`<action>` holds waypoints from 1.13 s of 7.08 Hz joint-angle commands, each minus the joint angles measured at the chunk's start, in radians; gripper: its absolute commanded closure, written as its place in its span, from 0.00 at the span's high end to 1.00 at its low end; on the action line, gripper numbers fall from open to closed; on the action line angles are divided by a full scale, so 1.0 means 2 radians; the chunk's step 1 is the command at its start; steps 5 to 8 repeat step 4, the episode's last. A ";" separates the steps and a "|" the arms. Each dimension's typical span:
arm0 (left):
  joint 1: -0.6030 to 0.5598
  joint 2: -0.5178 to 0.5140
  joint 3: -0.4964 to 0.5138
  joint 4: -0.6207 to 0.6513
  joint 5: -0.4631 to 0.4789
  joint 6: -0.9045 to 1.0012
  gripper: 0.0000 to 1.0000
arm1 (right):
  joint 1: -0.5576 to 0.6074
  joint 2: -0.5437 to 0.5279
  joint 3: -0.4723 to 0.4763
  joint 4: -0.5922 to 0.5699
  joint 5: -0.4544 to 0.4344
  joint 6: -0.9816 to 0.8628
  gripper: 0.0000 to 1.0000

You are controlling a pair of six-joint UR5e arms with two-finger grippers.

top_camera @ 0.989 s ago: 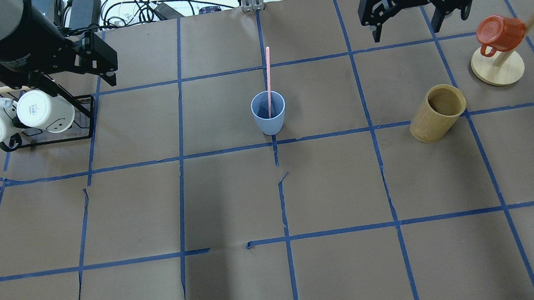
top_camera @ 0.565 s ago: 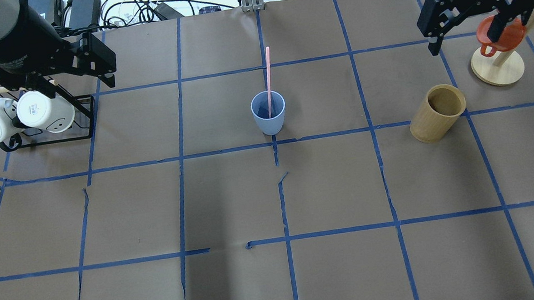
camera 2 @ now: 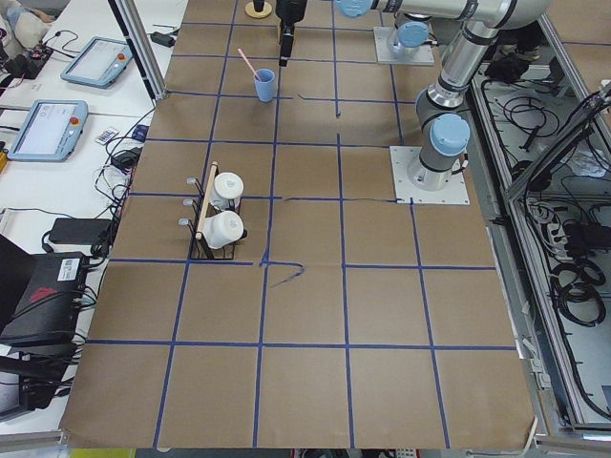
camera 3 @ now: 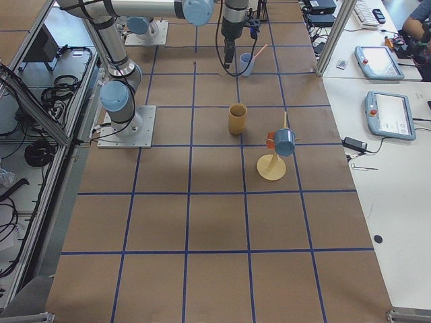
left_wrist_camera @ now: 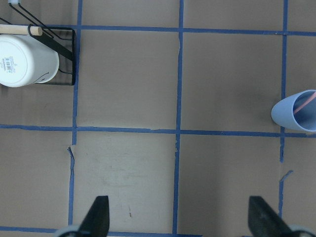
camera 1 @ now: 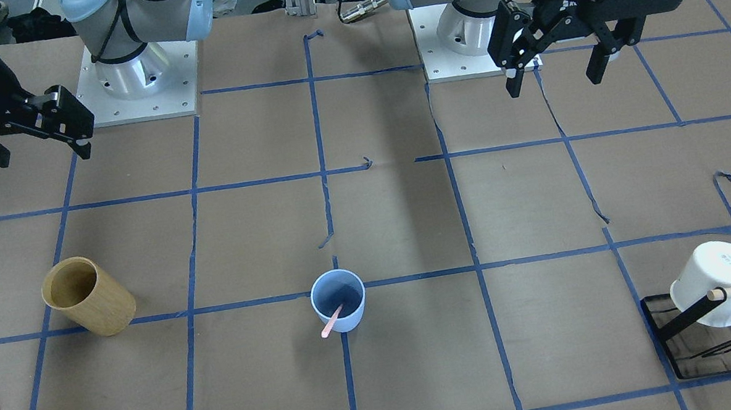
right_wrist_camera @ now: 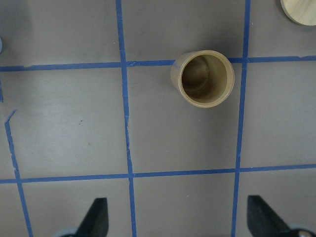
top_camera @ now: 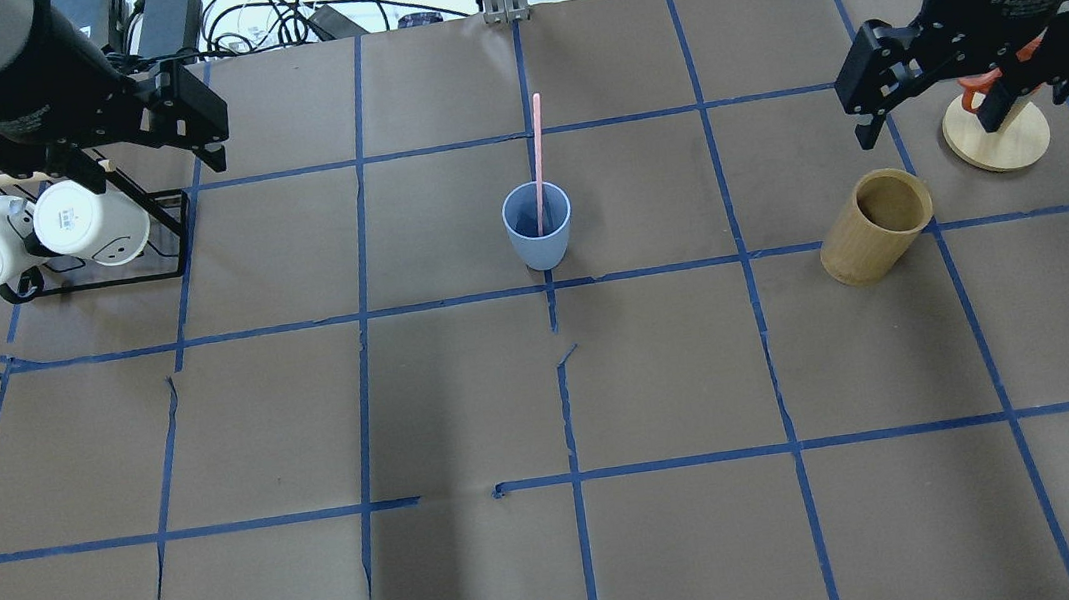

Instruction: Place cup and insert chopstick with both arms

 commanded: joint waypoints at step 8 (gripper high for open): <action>0.000 0.004 0.004 -0.012 0.002 0.001 1.00 | 0.008 -0.001 0.004 -0.003 0.010 -0.002 1.00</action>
